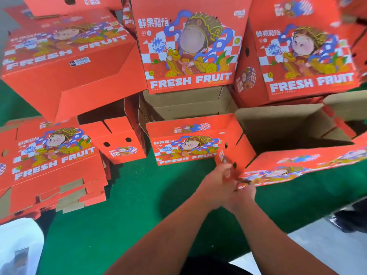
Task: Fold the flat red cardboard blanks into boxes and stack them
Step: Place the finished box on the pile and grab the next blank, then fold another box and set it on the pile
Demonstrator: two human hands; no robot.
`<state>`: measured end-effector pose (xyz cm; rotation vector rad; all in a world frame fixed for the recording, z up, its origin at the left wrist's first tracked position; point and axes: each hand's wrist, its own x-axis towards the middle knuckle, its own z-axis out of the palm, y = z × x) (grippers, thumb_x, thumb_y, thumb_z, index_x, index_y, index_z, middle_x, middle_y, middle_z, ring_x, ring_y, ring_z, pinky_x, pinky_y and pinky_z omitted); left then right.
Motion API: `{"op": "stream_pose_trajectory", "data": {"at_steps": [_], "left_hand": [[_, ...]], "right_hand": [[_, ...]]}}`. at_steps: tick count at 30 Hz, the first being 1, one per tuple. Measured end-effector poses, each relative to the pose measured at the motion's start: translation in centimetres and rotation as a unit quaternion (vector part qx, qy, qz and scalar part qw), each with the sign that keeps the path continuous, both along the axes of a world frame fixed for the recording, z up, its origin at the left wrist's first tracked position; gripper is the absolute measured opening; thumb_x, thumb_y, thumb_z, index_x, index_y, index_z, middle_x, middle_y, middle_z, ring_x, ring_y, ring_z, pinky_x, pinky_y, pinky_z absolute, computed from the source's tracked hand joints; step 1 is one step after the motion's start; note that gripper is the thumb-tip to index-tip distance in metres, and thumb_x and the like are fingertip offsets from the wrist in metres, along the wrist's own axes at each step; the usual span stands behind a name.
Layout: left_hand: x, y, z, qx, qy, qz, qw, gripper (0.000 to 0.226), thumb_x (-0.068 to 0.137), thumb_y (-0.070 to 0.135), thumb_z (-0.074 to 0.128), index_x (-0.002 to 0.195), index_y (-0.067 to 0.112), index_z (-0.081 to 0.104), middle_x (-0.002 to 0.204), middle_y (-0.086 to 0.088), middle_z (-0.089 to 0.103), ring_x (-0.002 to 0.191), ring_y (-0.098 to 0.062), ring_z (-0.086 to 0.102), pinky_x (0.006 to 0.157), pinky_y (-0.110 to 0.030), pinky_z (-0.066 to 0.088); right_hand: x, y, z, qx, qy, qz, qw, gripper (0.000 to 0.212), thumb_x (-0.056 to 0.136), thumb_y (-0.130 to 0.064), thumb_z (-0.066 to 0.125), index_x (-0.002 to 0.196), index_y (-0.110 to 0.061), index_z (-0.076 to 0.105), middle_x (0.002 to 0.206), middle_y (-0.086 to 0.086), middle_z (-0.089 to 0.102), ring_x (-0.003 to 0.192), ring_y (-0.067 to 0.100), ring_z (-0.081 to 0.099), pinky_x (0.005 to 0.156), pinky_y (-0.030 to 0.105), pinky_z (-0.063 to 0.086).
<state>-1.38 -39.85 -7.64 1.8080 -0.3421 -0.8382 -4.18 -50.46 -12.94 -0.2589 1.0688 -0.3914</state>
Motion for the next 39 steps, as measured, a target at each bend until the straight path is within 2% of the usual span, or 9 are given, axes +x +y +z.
{"op": "stream_pose_trajectory", "data": {"at_steps": [3,5,8,10,20,29,34,37,39], "left_hand": [[0.6,3.2,-1.1,0.041,0.008,0.071,0.997,0.034,0.102,0.022,0.054,0.135,0.028,0.055,0.130,0.012,0.063,0.058,-0.001,0.060,0.054,-0.020,0.052],[0.9,5.7,-2.3,0.082,0.001,0.091,0.993,0.029,0.103,0.029,0.053,0.132,0.030,0.059,0.127,0.013,0.064,0.055,0.001,0.054,0.049,-0.017,0.045],[1.0,7.9,-3.4,0.095,0.006,0.147,0.985,0.024,0.103,0.033,0.055,0.125,0.030,0.064,0.113,0.010,0.068,0.071,-0.009,0.059,0.060,-0.021,0.047],[1.2,8.6,-3.7,0.075,0.014,0.184,0.980,0.016,0.103,0.028,0.059,0.117,0.029,0.066,0.098,0.009,0.068,0.077,-0.013,0.061,0.067,-0.024,0.047],[2.9,14.2,-2.7,-0.004,0.017,0.291,0.957,0.016,0.105,0.021,0.055,0.100,0.025,0.070,0.090,0.011,0.077,0.082,-0.003,0.071,0.079,-0.020,0.051],[4.8,25.2,-1.3,-0.031,0.020,0.390,0.920,0.018,0.106,0.014,0.050,0.112,0.015,0.067,0.106,-0.007,0.076,0.094,-0.018,0.069,0.092,-0.035,0.053],[6.9,35.2,-0.4,0.090,-0.117,0.412,0.899,0.012,0.104,0.011,0.054,0.105,0.019,0.063,0.097,0.009,0.069,0.082,0.011,0.063,0.073,-0.014,0.049],[8.5,43.2,-0.4,0.231,-0.171,0.444,0.848,0.022,0.099,0.012,0.060,0.120,0.010,0.066,0.115,-0.013,0.070,0.109,-0.025,0.068,0.097,-0.043,0.052],[9.9,47.9,-0.2,0.336,-0.143,0.458,0.811,0.034,0.101,0.027,0.059,0.133,0.014,0.063,0.130,-0.021,0.063,0.124,-0.040,0.057,0.108,-0.046,0.042]], "right_hand": [[-0.2,-4.1,0.7,0.032,-0.003,-0.070,0.997,0.043,0.101,-0.040,0.040,0.109,-0.013,0.072,0.112,0.015,0.075,0.112,0.036,0.066,0.100,0.055,0.051],[-0.1,-4.9,1.4,0.045,-0.027,-0.141,0.989,0.041,0.103,-0.039,0.038,0.109,-0.018,0.073,0.127,0.007,0.072,0.126,0.029,0.062,0.111,0.048,0.046],[0.5,-0.4,0.8,0.005,0.027,-0.033,0.999,0.054,0.105,-0.047,0.040,0.151,-0.020,0.048,0.161,0.008,0.040,0.145,0.032,0.044,0.117,0.042,0.039],[1.0,3.5,0.2,-0.010,0.047,0.054,0.997,0.061,0.106,-0.045,0.043,0.160,-0.018,0.031,0.163,0.015,0.033,0.145,0.039,0.041,0.119,0.040,0.035],[5.1,14.4,2.7,-0.053,-0.038,0.279,0.958,0.016,0.101,-0.018,0.059,0.113,-0.008,0.061,0.109,0.015,0.074,0.081,0.029,0.076,0.082,0.041,0.061],[9.1,25.3,4.5,-0.082,-0.049,0.398,0.913,0.019,0.106,-0.019,0.052,0.124,-0.012,0.056,0.122,0.017,0.069,0.102,0.033,0.071,0.084,0.039,0.059],[12.5,31.3,4.6,-0.309,0.038,0.492,0.813,0.016,0.099,-0.014,0.052,0.110,-0.020,0.062,0.095,0.001,0.061,0.074,0.017,0.055,0.064,0.027,0.042],[14.1,34.3,4.4,-0.398,0.028,0.537,0.743,0.026,0.097,-0.012,0.054,0.121,-0.019,0.062,0.101,0.000,0.068,0.077,0.013,0.059,0.063,0.026,0.041],[14.9,35.7,4.2,-0.416,0.024,0.557,0.718,0.034,0.096,-0.013,0.056,0.129,-0.022,0.058,0.107,0.001,0.068,0.080,0.016,0.062,0.065,0.030,0.045]]}}
